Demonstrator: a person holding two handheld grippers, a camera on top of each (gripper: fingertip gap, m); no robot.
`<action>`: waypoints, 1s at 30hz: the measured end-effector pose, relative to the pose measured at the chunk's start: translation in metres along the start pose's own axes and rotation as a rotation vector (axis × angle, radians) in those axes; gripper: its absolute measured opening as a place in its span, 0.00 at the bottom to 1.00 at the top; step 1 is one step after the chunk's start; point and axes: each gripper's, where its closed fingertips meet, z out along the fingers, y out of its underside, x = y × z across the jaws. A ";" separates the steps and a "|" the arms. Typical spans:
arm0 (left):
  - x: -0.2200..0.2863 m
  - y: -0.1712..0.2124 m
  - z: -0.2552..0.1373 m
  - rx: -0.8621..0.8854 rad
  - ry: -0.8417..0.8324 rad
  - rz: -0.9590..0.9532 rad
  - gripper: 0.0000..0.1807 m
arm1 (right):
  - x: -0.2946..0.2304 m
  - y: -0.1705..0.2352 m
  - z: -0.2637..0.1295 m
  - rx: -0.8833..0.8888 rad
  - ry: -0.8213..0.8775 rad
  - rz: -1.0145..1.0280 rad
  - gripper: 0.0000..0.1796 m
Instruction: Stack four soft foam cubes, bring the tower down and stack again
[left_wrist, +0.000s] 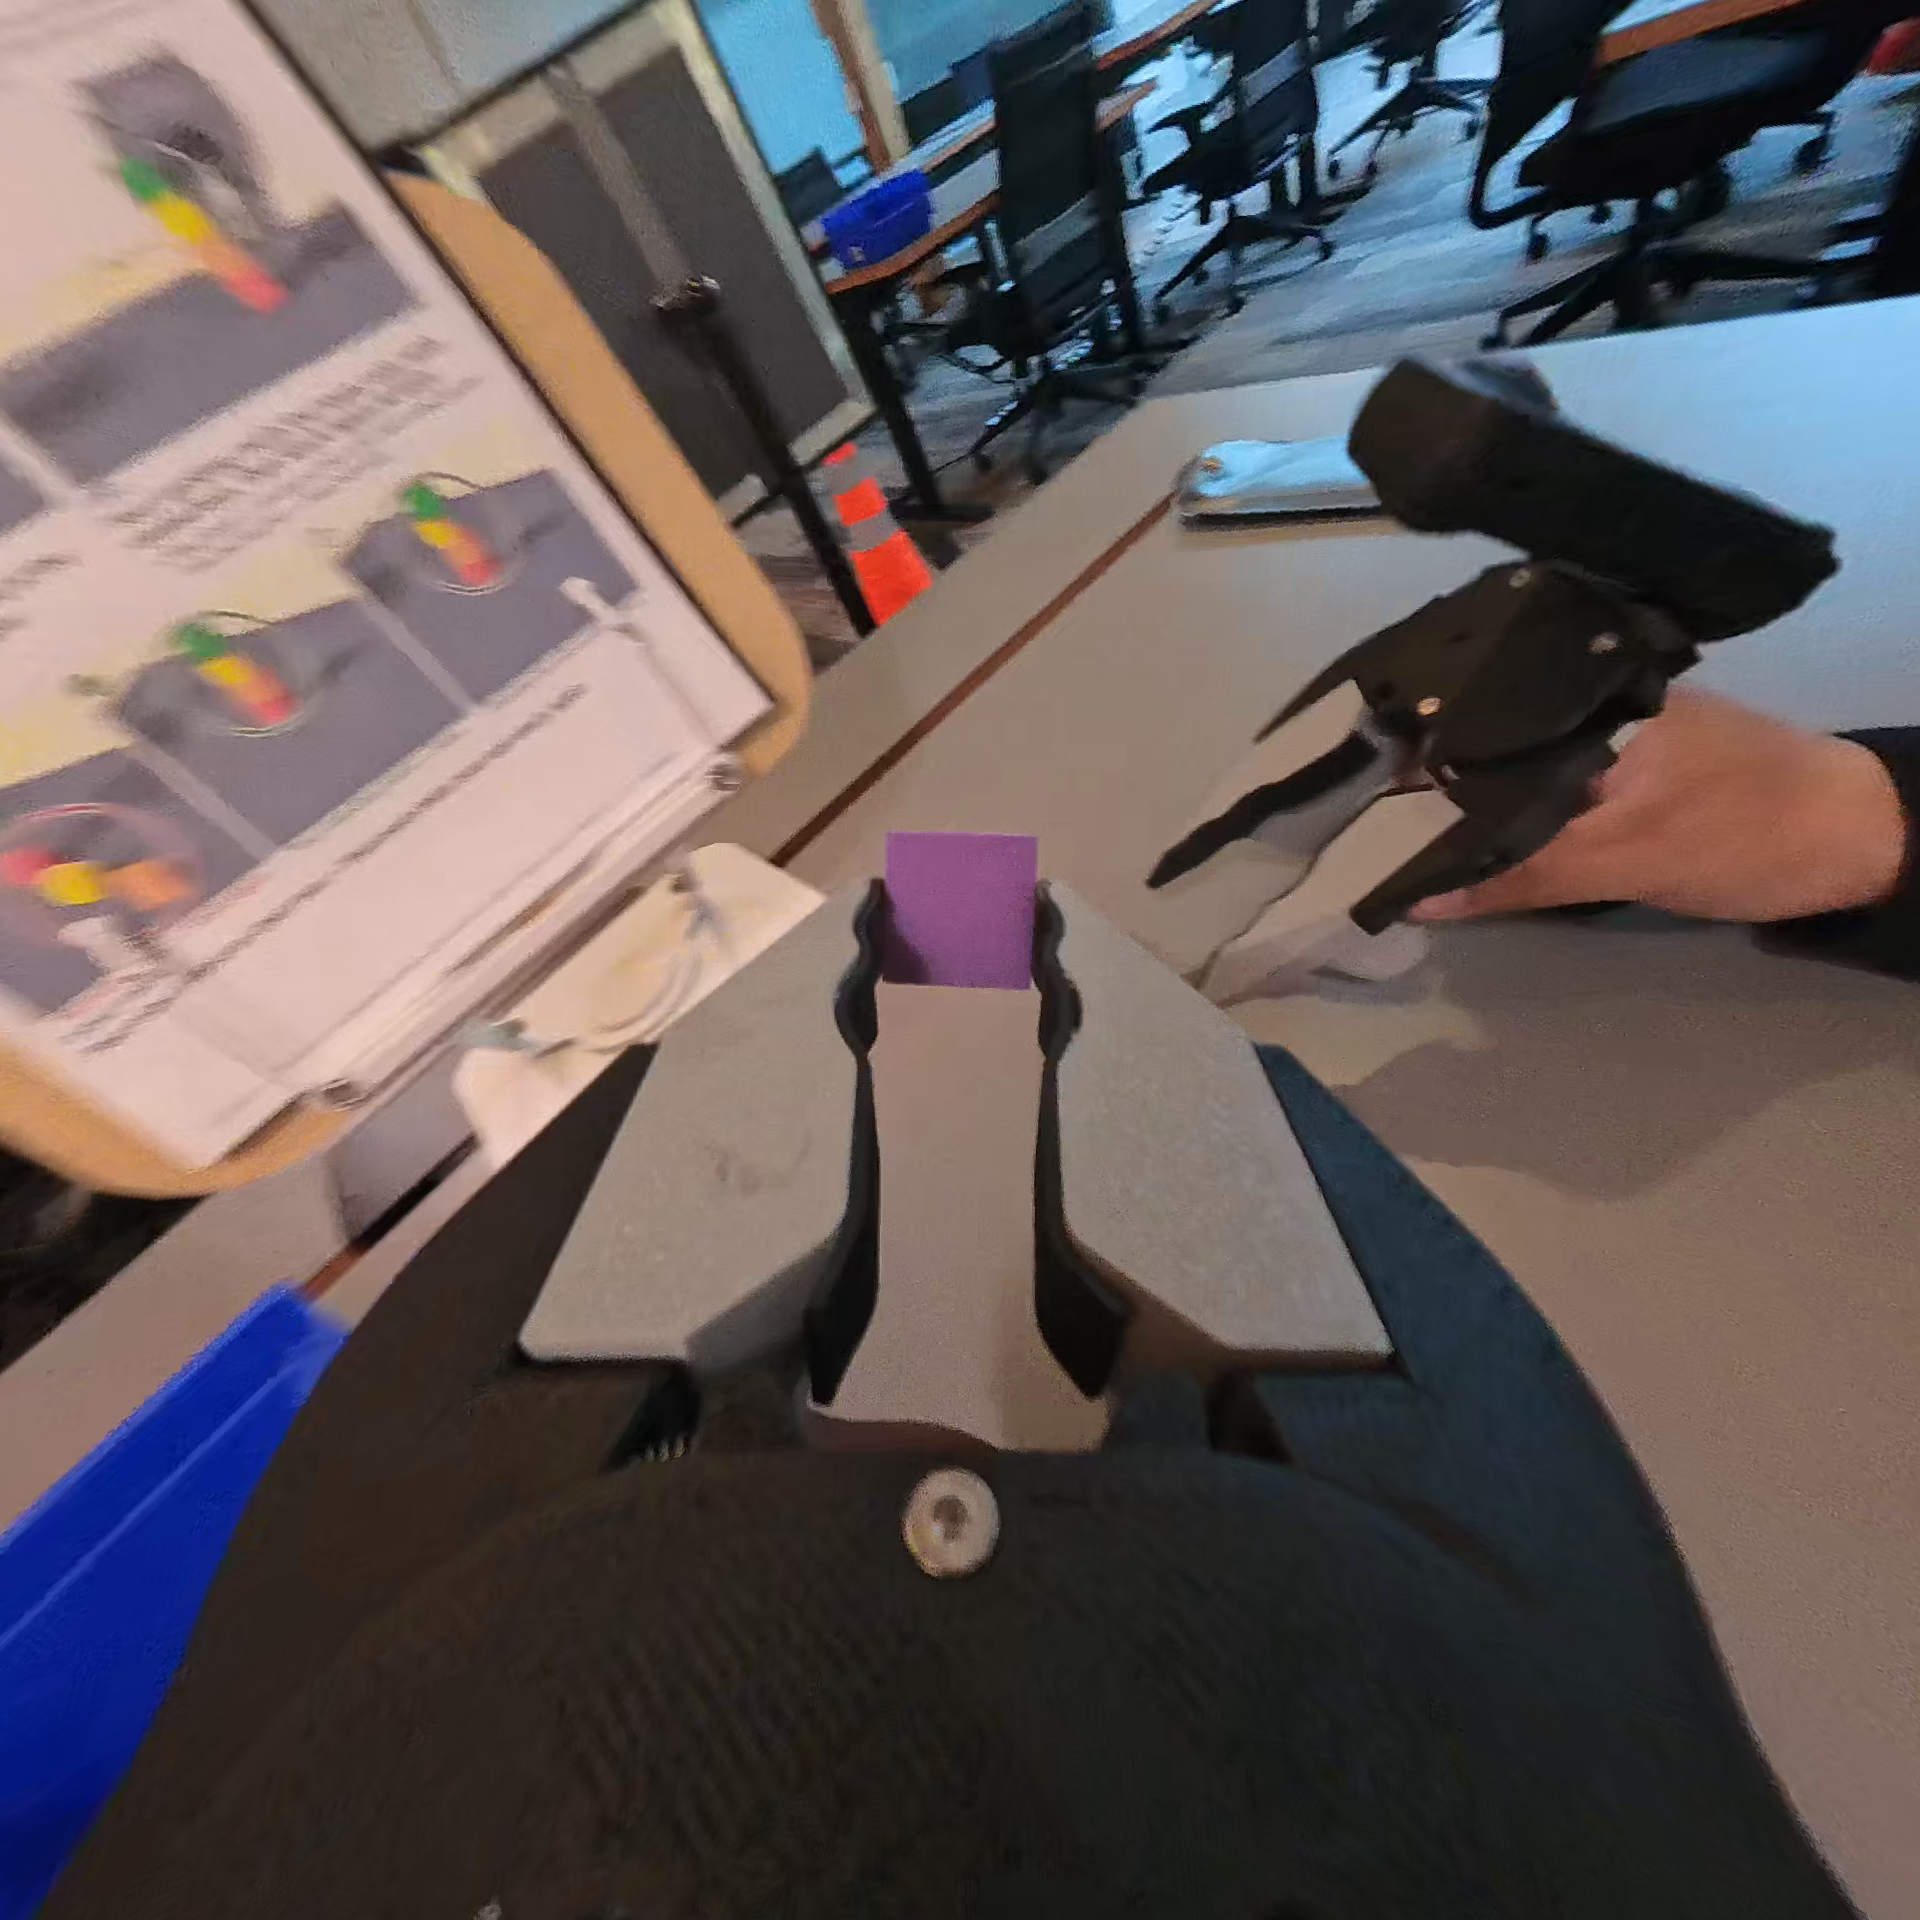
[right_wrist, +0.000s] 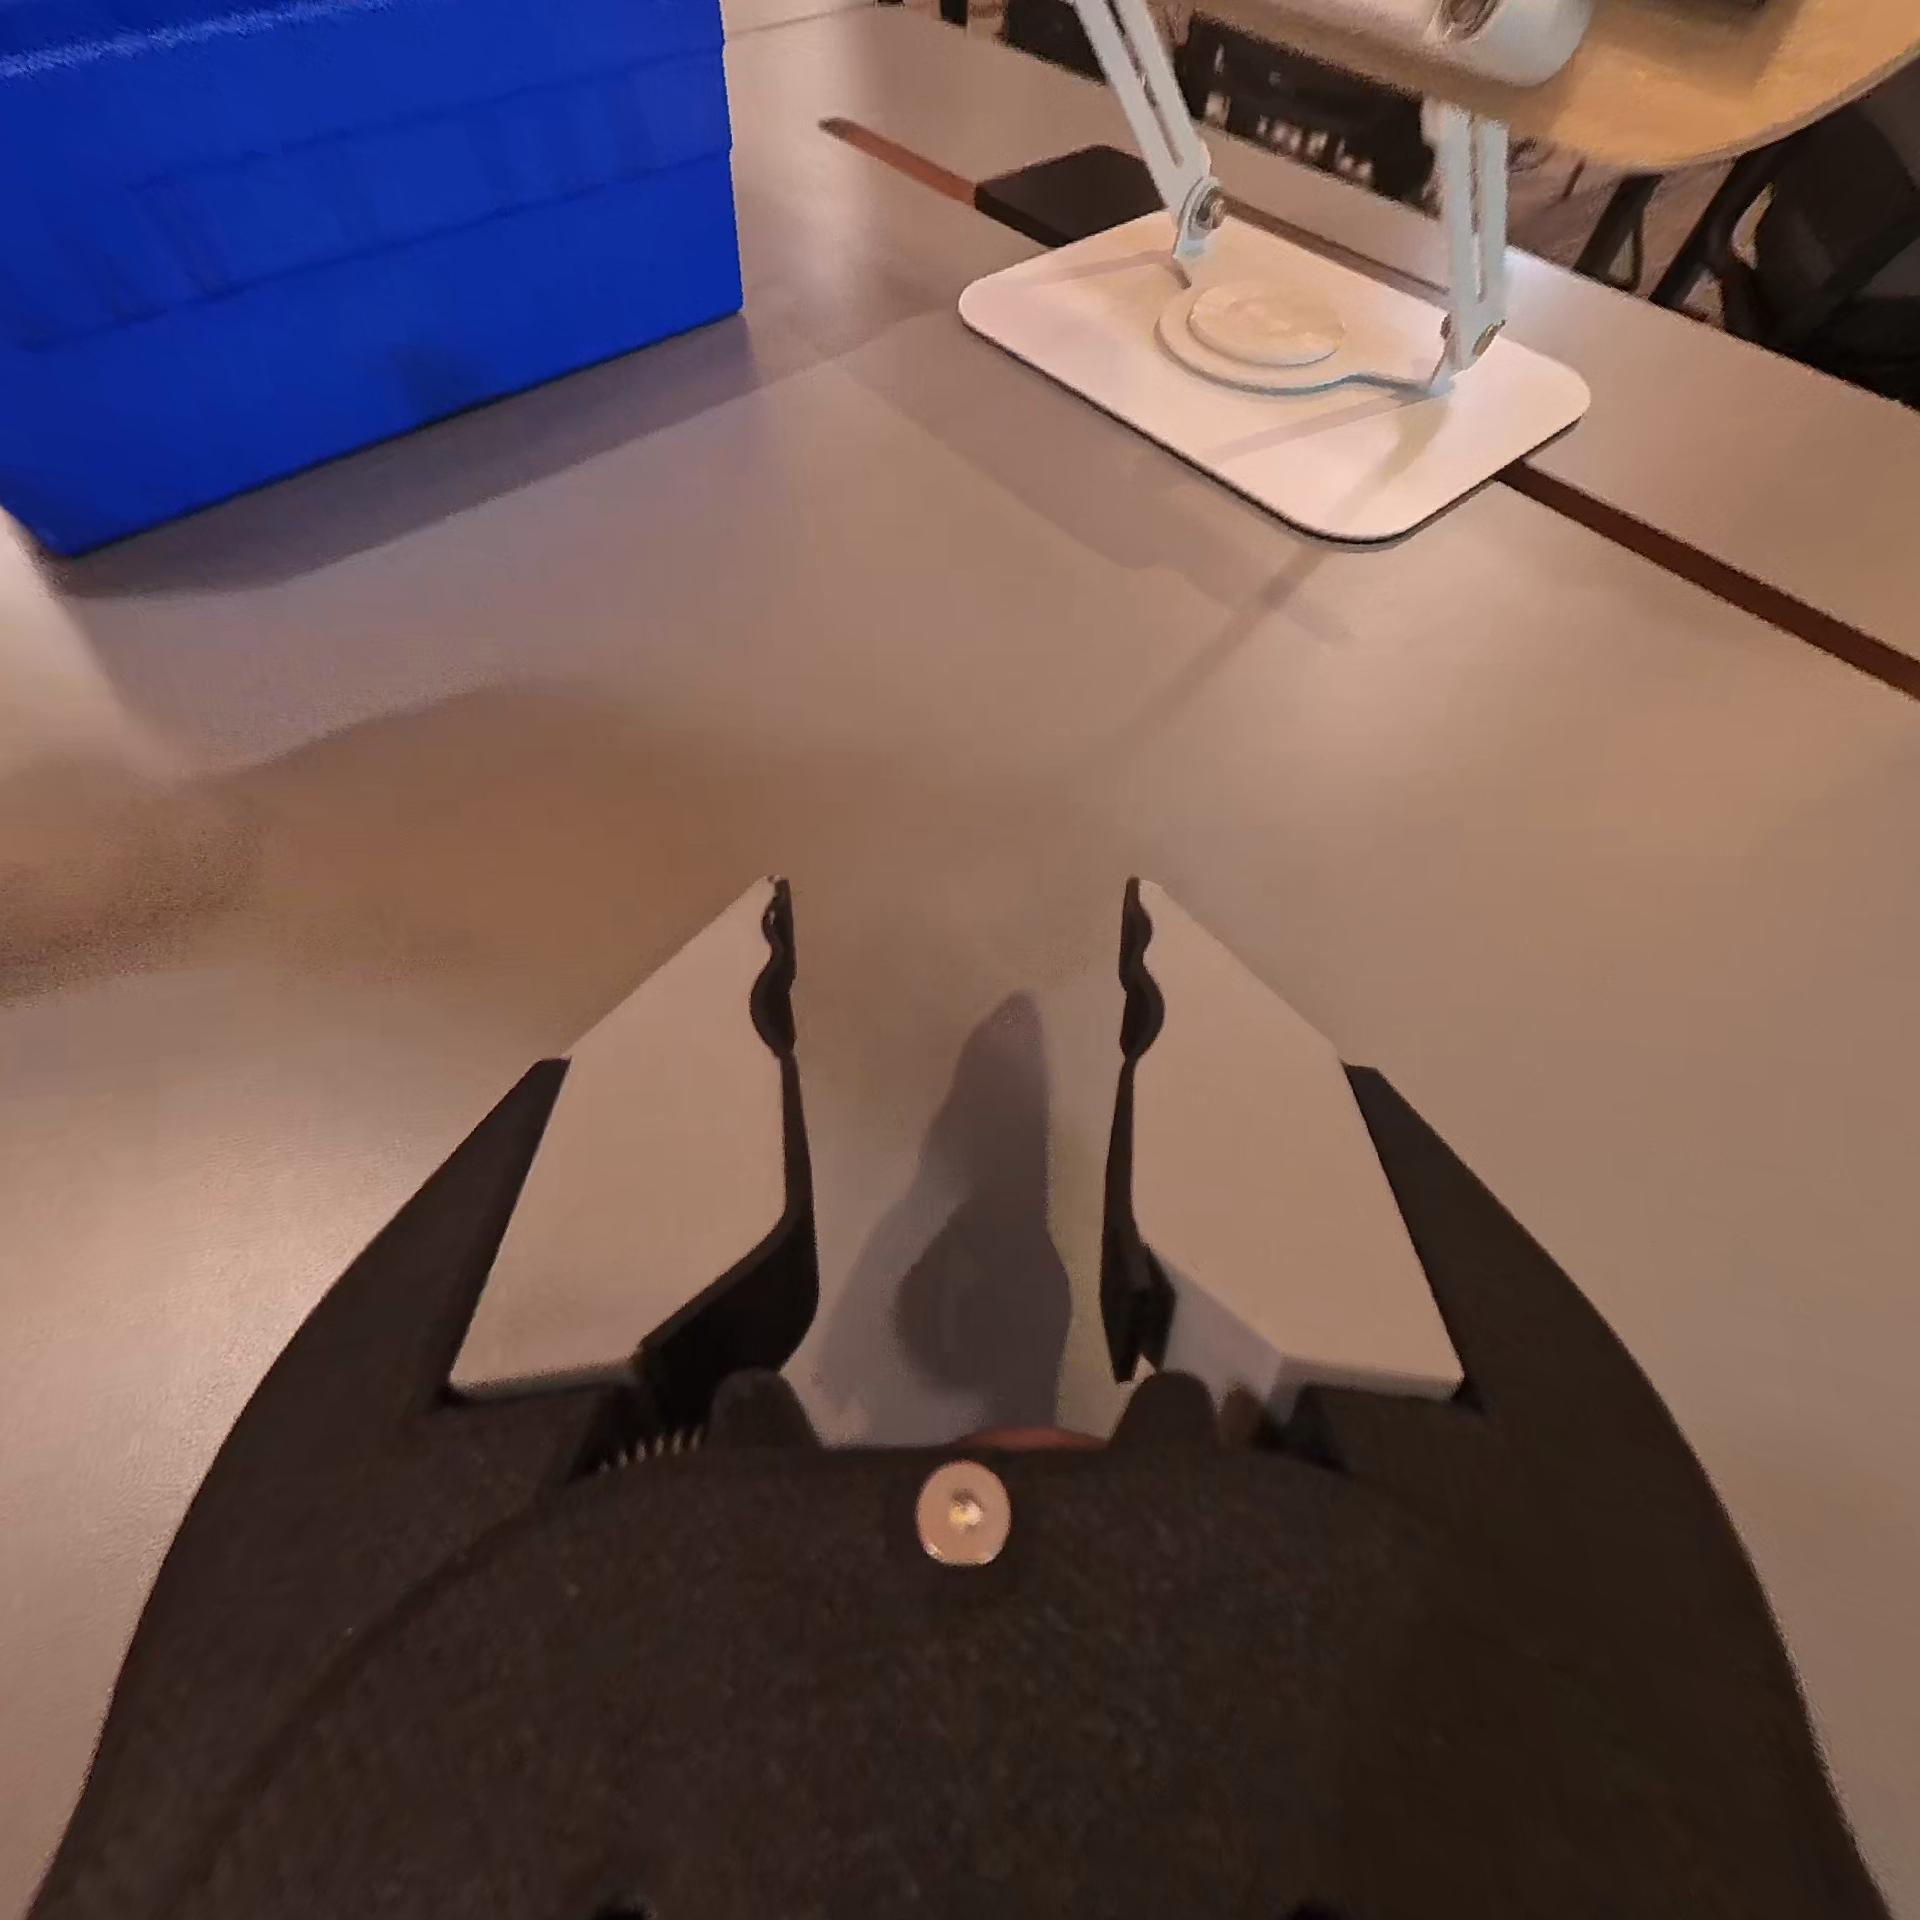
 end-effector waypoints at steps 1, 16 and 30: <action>0.007 0.008 0.017 -0.001 0.010 -0.010 0.14 | 0.001 -0.004 -0.002 0.022 0.002 0.001 0.33; 0.023 0.093 0.074 -0.084 0.063 0.034 0.14 | 0.003 -0.025 -0.013 0.120 -0.002 0.011 0.34; 0.035 0.086 0.071 -0.032 0.031 0.300 0.14 | -0.029 -0.037 -0.018 0.183 -0.178 0.054 0.30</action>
